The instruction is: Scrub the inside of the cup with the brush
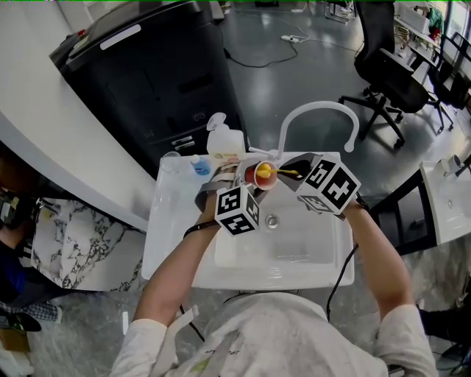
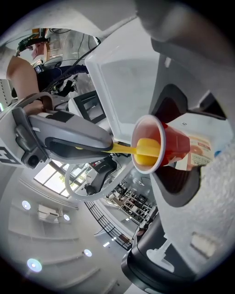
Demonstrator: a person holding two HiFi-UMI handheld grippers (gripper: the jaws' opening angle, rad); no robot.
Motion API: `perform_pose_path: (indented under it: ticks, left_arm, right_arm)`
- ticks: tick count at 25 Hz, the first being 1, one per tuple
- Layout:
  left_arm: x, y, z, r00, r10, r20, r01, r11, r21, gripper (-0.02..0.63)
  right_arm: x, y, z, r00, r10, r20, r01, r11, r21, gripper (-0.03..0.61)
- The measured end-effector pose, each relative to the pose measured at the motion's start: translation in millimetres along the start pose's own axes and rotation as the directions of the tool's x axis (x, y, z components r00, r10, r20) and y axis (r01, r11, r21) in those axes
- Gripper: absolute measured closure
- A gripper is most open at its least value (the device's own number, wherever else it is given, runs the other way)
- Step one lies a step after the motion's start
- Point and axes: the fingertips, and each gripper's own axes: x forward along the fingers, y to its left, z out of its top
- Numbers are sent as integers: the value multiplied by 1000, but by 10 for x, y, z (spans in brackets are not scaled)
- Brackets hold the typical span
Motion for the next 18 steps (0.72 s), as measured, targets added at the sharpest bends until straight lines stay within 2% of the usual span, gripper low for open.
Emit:
perform_pose_path:
  ticks: [8,18]
  left_arm:
    - [0,35,-21,1000,9,2,-9,1000,-12,317]
    - [5,67,-36,1000,16,-8,-16,1000,-15,316]
  right_arm:
    - [20,-34,-93,1000,-4,-20,5,1000,23,545]
    - [41,95,-142,999,33,-18,-32,999,41,545]
